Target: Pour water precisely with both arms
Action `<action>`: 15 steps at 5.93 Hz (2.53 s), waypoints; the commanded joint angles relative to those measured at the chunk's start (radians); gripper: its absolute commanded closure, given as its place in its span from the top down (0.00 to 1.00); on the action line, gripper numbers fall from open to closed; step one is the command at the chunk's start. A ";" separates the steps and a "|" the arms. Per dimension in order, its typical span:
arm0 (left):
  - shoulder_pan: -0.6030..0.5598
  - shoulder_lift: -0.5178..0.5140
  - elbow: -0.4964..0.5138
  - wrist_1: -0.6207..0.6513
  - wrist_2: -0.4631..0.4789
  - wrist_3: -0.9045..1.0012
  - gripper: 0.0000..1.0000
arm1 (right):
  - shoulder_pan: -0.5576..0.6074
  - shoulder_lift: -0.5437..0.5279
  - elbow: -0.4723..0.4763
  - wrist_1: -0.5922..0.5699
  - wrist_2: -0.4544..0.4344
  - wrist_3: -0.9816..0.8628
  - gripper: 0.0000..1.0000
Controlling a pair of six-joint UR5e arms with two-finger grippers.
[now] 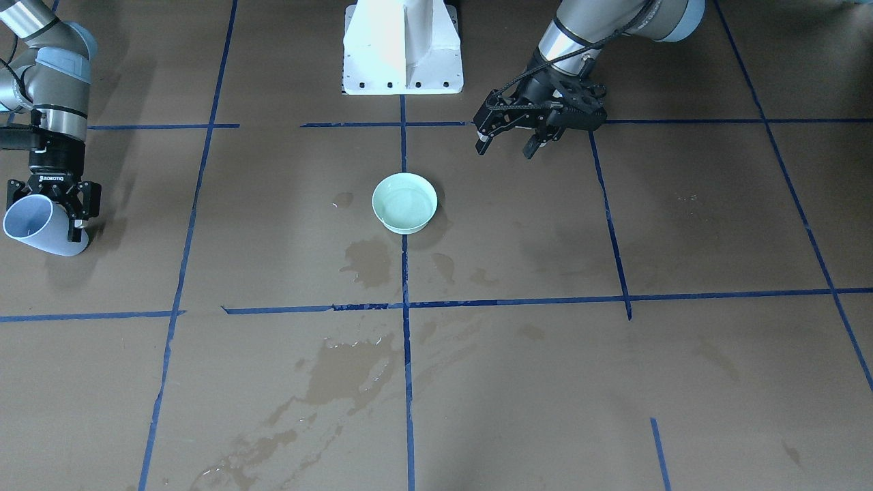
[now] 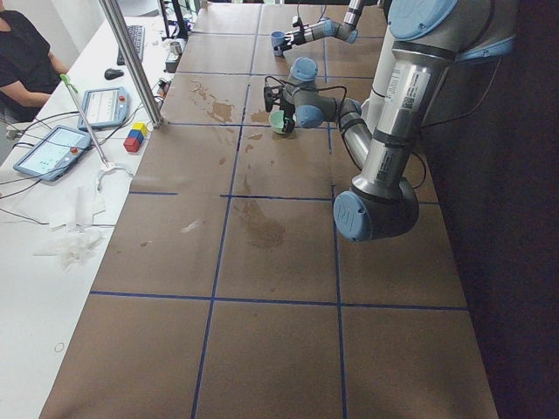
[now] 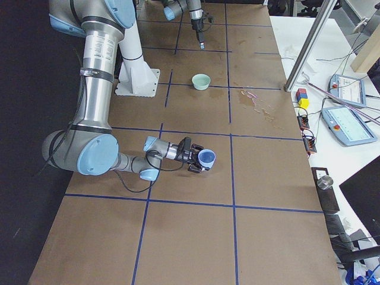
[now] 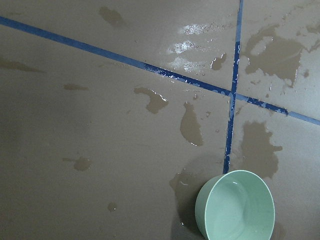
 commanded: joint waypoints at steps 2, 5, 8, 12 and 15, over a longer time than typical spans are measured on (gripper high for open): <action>0.000 -0.002 -0.002 0.000 0.000 0.000 1.00 | 0.002 0.006 0.000 0.006 -0.001 -0.007 1.00; 0.002 -0.002 0.000 0.000 0.000 -0.002 1.00 | 0.007 -0.011 0.050 0.006 0.003 -0.013 1.00; 0.003 0.006 0.001 0.000 0.000 0.000 1.00 | 0.007 -0.057 0.058 0.049 0.029 -0.039 1.00; 0.003 0.006 0.001 0.000 0.000 0.000 1.00 | 0.008 -0.132 0.168 0.047 0.072 -0.059 1.00; 0.005 0.003 0.004 0.000 -0.001 0.000 1.00 | 0.066 -0.160 0.228 0.047 0.136 -0.094 1.00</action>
